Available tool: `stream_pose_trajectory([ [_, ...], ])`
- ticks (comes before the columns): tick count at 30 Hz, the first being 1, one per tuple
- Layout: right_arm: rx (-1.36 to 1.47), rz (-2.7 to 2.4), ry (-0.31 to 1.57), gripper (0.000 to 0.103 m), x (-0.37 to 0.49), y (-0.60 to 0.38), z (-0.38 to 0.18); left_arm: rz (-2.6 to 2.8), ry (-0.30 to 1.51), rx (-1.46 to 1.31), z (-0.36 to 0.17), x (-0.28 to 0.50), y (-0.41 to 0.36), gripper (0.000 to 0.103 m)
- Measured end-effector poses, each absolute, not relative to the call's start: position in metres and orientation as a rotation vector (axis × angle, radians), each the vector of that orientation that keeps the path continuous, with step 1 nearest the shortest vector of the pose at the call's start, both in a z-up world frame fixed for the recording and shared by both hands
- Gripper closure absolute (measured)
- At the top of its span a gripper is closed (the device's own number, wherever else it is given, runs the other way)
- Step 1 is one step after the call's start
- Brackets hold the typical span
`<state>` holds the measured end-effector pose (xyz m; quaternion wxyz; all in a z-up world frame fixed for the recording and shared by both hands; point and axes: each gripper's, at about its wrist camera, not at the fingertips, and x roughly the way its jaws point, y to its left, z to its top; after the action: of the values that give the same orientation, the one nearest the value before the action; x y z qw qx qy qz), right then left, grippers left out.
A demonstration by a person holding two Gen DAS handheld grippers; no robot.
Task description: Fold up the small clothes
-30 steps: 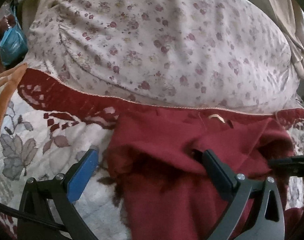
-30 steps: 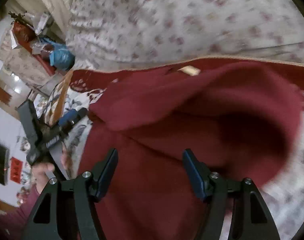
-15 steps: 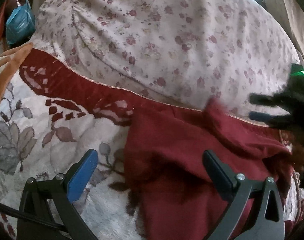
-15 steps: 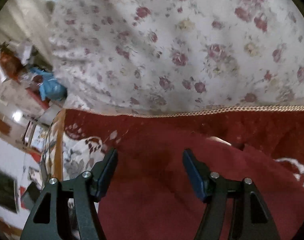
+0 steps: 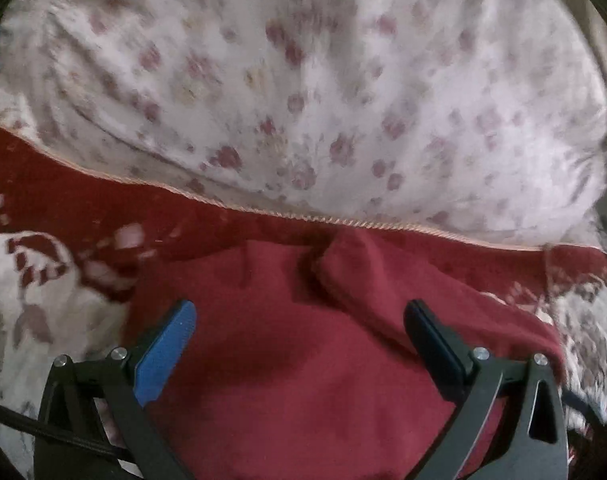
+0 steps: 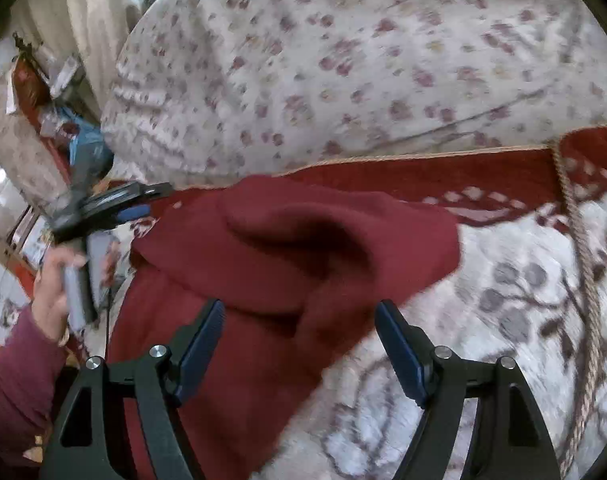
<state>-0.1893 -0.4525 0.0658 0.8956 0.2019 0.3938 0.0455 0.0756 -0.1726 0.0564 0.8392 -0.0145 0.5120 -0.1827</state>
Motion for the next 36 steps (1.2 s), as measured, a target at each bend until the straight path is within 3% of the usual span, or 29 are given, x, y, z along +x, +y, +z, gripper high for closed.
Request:
stream_pose_trajectory([
  [1, 0.417, 0.085, 0.803, 0.021, -0.193, -0.455, 0.064, -0.373, 1.105, -0.030, 0.050, 0.083, -0.177, 0.002],
  [4, 0.435, 0.093, 0.802, 0.021, -0.191, -0.460, 0.060, -0.318, 1.161, -0.026, 0.029, 0.105, -0.191, 0.023],
  [6, 0.446, 0.099, 0.796, 0.021, -0.192, -0.463, 0.057, -0.321, 1.215, -0.007, 0.015, 0.114, -0.202, 0.053],
  [7, 0.449, 0.098, 0.793, 0.021, -0.191, -0.463, 0.056, -0.329, 1.229, 0.004, 0.012, 0.115, -0.207, 0.061],
  [9, 0.440, 0.098, 0.805, 0.021, -0.188, -0.460, 0.053, -0.365, 1.219, 0.034, 0.015, 0.112, -0.219, 0.087],
  [12, 0.395, 0.105, 0.829, 0.021, -0.188, -0.451, 0.048, -0.387, 1.135, 0.085, 0.035, 0.100, -0.230, 0.092],
  [22, 0.260, 0.015, 0.833, 0.021, -0.170, -0.417, 0.033, -0.462, 0.979, -0.020, 0.127, 0.067, -0.202, 0.093],
  [25, 0.181, -0.065, 0.869, 0.038, -0.165, -0.413, 0.029, -0.445, 0.966, -0.040, 0.139, 0.061, -0.183, 0.093],
  [30, 0.201, -0.037, 0.817, 0.037, -0.186, -0.414, 0.049, -0.455, 0.971, -0.125, 0.151, 0.055, -0.160, 0.093],
  [35, 0.077, -0.019, 0.901, 0.038, -0.167, -0.390, 0.026, -0.503, 0.922, -0.164, 0.188, 0.038, -0.155, 0.093],
  [36, 0.054, -0.042, 0.907, 0.055, -0.165, -0.390, 0.022, -0.506, 0.913, -0.167, 0.194, 0.035, -0.154, 0.093],
])
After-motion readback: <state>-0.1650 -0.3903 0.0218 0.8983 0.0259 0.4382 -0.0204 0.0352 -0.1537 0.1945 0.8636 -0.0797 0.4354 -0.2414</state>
